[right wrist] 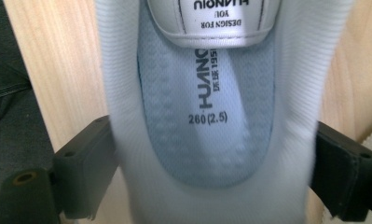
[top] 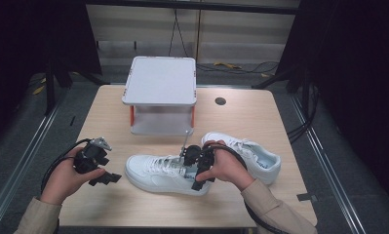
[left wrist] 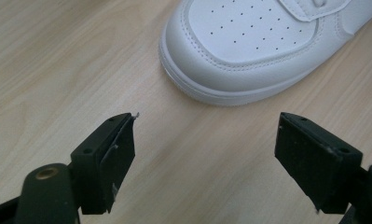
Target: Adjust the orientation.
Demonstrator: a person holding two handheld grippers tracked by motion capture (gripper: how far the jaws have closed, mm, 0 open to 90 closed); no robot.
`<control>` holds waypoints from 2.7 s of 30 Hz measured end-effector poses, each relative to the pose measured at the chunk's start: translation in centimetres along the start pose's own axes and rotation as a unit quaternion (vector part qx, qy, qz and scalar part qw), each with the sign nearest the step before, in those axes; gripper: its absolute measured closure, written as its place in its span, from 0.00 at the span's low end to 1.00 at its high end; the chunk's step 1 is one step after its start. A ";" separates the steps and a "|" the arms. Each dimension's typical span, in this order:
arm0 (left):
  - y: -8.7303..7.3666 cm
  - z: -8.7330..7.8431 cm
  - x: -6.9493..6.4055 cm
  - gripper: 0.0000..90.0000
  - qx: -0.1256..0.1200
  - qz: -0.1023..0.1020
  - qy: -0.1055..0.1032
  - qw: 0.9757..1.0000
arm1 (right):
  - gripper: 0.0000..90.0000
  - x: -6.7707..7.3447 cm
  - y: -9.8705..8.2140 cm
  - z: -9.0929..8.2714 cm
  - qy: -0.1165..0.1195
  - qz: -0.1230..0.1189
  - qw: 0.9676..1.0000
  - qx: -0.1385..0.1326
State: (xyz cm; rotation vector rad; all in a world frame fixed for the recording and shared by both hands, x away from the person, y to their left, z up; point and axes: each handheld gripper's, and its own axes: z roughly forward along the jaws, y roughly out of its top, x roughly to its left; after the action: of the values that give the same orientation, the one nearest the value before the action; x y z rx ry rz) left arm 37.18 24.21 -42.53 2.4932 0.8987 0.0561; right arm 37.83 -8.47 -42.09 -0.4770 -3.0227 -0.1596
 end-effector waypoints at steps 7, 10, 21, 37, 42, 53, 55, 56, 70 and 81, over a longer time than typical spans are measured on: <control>0.1 0.1 -0.1 0.22 0.003 0.001 -0.001 1.000 | 0.18 -0.2 -0.9 -1.7 0.005 0.006 1.000 -0.013; 0.1 0.2 -0.1 0.22 0.002 -0.001 -0.001 1.000 | 0.23 -0.3 -0.9 -3.0 -0.002 0.004 0.999 -0.035; 0.0 0.5 0.0 0.22 0.010 -0.003 -0.004 1.000 | 0.53 -3.1 2.7 0.2 -0.032 0.015 0.999 -0.003; 0.3 0.5 -0.5 0.23 0.007 0.001 -0.003 1.000 | 0.94 -4.4 1.8 -4.3 -0.041 0.168 0.981 -0.091; 0.4 0.5 -0.3 0.23 0.008 0.003 -0.005 1.000 | 0.91 -6.9 2.8 -3.9 -0.025 0.269 0.952 -0.145; 1.8 0.5 -2.5 0.20 -0.003 0.038 -0.034 0.999 | 0.34 -5.0 3.3 -2.5 -0.010 0.234 0.968 -0.088; 2.5 0.7 -3.2 0.19 -0.005 0.053 -0.041 0.998 | 0.34 -4.9 2.5 -3.3 -0.015 0.233 0.967 -0.101; 3.1 0.9 -3.9 0.19 -0.007 0.059 -0.049 0.997 | 0.32 -4.9 2.2 -3.7 -0.018 0.231 0.967 -0.103; 10.6 2.8 -8.6 0.21 -0.004 0.141 -0.057 0.988 | 0.37 -7.0 -1.7 -6.6 -0.088 0.216 0.961 -0.148; 15.2 6.1 -11.9 0.44 0.012 0.182 -0.067 0.981 | 0.36 -8.1 -1.9 -7.9 -0.099 0.231 0.956 -0.151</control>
State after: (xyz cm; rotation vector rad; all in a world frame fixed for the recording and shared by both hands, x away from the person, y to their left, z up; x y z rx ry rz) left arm 38.06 4.20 -39.47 2.6180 0.3829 -0.0018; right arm 45.36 -13.63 -35.17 -1.2763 -2.9731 -0.5755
